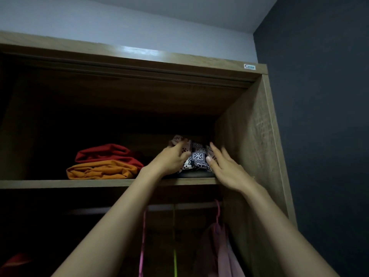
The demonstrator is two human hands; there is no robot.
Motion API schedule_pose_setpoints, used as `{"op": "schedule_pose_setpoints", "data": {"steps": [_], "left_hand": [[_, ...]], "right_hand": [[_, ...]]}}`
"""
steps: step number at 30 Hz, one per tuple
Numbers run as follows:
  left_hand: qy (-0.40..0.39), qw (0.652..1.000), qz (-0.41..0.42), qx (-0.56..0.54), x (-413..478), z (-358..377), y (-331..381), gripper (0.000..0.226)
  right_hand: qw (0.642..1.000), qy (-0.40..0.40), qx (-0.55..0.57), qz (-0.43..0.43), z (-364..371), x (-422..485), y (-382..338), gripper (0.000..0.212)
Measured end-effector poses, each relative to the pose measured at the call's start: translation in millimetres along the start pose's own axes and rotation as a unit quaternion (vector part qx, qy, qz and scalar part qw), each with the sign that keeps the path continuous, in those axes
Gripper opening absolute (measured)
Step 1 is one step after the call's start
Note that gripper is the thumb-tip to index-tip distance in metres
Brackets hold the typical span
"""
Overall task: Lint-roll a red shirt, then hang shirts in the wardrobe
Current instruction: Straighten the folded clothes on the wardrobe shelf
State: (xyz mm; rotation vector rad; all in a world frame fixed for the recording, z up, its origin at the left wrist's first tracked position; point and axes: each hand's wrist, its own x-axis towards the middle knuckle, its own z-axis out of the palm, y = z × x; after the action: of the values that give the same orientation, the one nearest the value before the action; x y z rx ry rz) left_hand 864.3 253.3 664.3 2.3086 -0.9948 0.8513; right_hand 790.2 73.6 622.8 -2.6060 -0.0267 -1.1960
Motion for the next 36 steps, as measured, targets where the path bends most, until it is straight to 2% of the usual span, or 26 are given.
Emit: {"op": "schedule_pose_setpoints", "data": {"steps": [5, 7, 12, 17, 20, 23, 25, 28, 32, 36], "left_hand": [[-0.03, 0.995, -0.016, 0.096, -16.6, 0.5, -4.1, 0.059], [-0.012, 0.995, -0.02, 0.092, -22.7, -4.7, -3.9, 0.059], [0.156, 0.984, 0.068, 0.047, -63.1, -19.5, -20.3, 0.053], [0.263, 0.952, 0.148, 0.051, -105.2, -43.2, -61.4, 0.048], [0.32, 0.935, 0.135, 0.071, -118.7, -65.6, -93.6, 0.048], [0.351, 0.931, 0.053, 0.084, -127.3, -91.8, -124.8, 0.043], [0.325, 0.943, -0.012, 0.068, -130.0, -107.0, -139.8, 0.044], [0.208, 0.974, -0.087, 0.02, -126.9, -122.1, -151.4, 0.05], [0.099, 0.99, -0.092, -0.024, -116.7, -127.0, -154.2, 0.05], [0.087, 0.992, -0.079, -0.041, -104.2, -126.6, -151.4, 0.041]], "right_hand": [[0.997, -0.015, -0.081, 0.008, 6.8, -9.6, -3.1, 0.055], [0.998, 0.0, -0.069, 0.015, 7.4, -11.3, -5.6, 0.055], [0.995, 0.09, 0.031, -0.032, 21.5, -34.4, -21.0, 0.054], [0.973, 0.15, 0.13, -0.121, 42.5, -39.2, -66.0, 0.05], [0.958, 0.163, 0.177, -0.157, 55.2, -33.7, -101.4, 0.053], [0.953, 0.154, 0.191, -0.178, 64.3, -22.0, -138.8, 0.051], [0.954, 0.129, 0.2, -0.181, 70.3, -10.5, -159.8, 0.049], [0.963, 0.077, 0.191, -0.172, 78.2, 7.7, -183.9, 0.05], [0.976, 0.046, 0.156, -0.146, 87.7, 22.8, -197.4, 0.046], [0.985, 0.064, 0.103, -0.126, 92.8, 32.5, -199.1, 0.04]]}}
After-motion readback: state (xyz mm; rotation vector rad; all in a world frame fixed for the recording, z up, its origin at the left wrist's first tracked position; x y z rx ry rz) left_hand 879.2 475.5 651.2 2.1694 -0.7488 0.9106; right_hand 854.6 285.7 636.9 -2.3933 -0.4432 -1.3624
